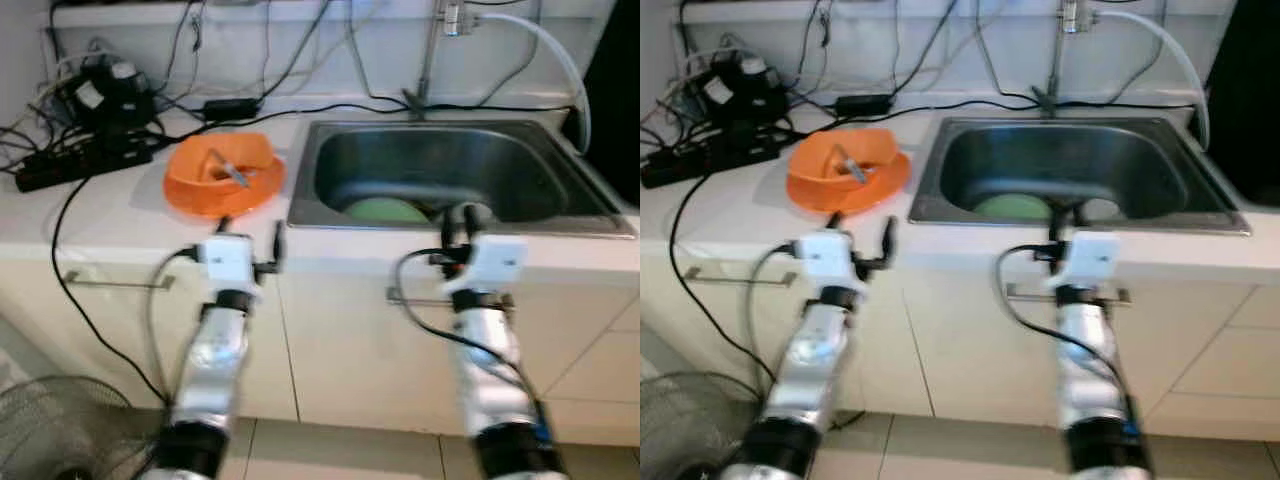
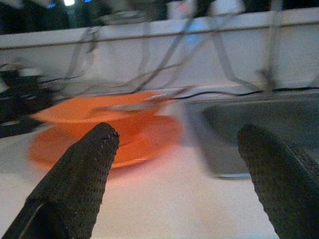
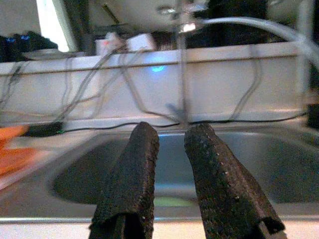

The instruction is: Kitchen organization

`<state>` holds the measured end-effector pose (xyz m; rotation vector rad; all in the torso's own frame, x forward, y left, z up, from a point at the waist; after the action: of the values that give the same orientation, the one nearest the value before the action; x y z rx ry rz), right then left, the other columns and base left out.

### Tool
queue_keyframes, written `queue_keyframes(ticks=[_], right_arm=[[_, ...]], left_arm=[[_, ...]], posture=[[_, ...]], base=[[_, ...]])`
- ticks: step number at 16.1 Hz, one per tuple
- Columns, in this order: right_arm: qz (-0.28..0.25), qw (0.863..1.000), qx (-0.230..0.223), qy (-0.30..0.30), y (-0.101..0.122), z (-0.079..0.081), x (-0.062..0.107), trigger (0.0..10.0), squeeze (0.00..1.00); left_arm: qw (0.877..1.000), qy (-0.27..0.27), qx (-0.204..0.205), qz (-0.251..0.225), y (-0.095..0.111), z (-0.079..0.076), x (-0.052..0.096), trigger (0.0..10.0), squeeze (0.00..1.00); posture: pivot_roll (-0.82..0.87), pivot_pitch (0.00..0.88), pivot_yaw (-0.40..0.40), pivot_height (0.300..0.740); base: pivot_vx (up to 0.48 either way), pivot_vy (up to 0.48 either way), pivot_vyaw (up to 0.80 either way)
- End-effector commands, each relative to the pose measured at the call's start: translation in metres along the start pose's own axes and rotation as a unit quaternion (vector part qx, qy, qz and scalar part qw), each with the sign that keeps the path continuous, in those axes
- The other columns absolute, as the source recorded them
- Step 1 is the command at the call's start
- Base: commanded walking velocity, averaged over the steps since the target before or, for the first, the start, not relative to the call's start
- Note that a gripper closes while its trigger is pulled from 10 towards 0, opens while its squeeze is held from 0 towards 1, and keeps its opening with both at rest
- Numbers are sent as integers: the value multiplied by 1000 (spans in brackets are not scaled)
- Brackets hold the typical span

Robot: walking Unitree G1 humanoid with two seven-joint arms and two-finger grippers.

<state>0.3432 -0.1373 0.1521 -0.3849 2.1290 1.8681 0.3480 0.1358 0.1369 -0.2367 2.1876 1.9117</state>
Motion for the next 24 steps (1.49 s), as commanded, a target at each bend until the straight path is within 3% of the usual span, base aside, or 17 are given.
queue_keyframes(ticks=[1,7,24], right_arm=[[2,1000,11,-4,0,-6,-2,10000,0],[3,1000,12,-5,0,-6,-1,10000,0],[2,1000,14,-2,0,-6,-2,10000,0]], left_arm=[[1000,-6,4,-11,5,-7,-3,10000,0],[1000,-11,3,-12,5,-9,-2,10000,0],[1000,-12,3,-6,1,-12,5,10000,0]], posture=[[59,36,67,740],[59,38,68,740],[60,35,68,740]], base=[[364,0,0],[369,0,0],[0,0,0]])
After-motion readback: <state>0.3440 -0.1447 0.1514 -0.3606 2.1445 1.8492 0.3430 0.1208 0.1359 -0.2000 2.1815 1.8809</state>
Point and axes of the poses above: a point about 5 cm out from each wrist's last joint towards the gripper, its own x axis pointing back from the gripper into the wrist, its own y axis along the axis of the wrist's last joint, z = x × y, the point moved 3 cm from there along -x, pointing out of the wrist towards the gripper, and after that the axes turned 9 degrees about x, right-handed, at the moved point
